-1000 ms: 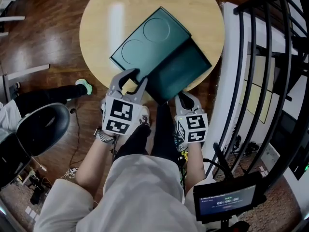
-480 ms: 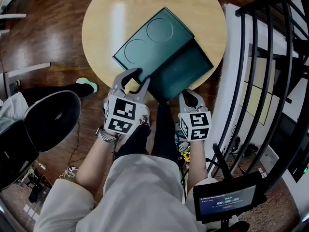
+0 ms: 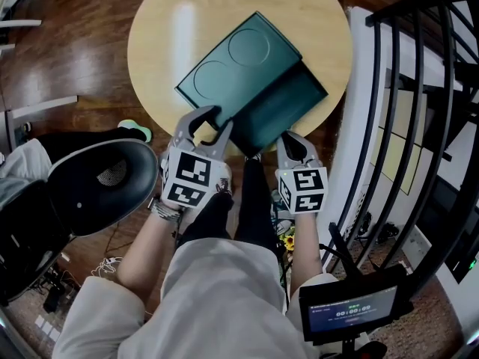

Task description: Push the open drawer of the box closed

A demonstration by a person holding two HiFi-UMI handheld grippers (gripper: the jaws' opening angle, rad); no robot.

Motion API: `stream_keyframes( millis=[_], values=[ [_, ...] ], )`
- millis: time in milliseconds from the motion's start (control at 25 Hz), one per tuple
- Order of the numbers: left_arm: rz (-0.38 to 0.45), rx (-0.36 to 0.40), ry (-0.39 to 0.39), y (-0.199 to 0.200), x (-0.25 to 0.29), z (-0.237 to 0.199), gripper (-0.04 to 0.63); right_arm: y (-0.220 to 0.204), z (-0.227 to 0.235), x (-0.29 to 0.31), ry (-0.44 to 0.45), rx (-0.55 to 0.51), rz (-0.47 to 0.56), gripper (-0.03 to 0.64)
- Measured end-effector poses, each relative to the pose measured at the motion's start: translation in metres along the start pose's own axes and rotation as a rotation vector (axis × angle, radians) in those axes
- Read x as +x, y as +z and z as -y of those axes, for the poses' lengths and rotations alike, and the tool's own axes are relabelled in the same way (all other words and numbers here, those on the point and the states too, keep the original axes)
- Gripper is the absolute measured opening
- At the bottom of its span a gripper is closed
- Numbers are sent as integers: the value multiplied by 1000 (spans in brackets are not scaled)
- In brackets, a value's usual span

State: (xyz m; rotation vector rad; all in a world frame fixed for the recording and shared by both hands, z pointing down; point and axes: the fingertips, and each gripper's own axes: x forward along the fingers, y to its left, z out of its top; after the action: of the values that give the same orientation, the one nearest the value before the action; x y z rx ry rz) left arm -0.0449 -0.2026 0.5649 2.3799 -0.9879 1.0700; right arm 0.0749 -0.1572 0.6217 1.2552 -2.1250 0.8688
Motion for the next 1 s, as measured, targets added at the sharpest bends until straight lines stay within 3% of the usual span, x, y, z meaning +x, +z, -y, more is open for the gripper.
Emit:
stream_keyframes(
  millis=[640,1000],
  values=[
    [13,-5,-9,-2,-5,-4,156,18,-19,16,41,-13,17,5],
    [10,-12,-10,-2,-9,-3,156,37,-30,31,71,-72,16,5]
  ],
)
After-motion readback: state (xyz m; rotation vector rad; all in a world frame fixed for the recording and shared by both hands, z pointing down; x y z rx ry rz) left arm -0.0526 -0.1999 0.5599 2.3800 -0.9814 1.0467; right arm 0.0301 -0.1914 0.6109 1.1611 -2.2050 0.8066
